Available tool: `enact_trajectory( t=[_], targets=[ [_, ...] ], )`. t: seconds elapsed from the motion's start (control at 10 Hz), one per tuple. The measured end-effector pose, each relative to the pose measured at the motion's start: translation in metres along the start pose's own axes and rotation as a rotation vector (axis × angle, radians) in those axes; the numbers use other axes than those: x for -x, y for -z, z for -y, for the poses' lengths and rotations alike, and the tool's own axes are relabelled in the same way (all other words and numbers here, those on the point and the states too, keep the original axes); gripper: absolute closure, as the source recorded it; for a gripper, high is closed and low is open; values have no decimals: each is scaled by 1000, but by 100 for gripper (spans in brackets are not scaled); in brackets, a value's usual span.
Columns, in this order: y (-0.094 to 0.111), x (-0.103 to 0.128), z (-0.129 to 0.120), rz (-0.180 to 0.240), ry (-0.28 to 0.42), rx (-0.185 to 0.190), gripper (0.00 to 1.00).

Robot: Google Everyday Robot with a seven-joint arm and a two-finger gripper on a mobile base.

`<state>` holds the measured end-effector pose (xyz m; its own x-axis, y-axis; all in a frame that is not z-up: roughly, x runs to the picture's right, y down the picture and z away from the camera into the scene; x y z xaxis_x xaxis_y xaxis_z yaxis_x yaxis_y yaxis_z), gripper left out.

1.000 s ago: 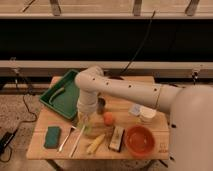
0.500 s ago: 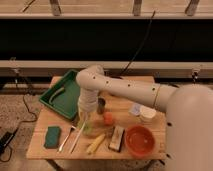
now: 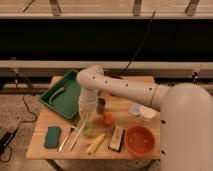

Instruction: Place brush in plastic cup

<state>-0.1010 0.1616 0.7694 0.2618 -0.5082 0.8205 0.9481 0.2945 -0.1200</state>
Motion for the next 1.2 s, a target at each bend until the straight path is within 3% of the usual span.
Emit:
enact_trajectory(
  t=[0.3,0.8,1.2],
  targets=[
    [-3,-5,-2,-4,-17,7,78],
    [1,-9,-8,-6,-35,12,24],
    [9,-6,-9,-1,-31,2,20]
  ],
)
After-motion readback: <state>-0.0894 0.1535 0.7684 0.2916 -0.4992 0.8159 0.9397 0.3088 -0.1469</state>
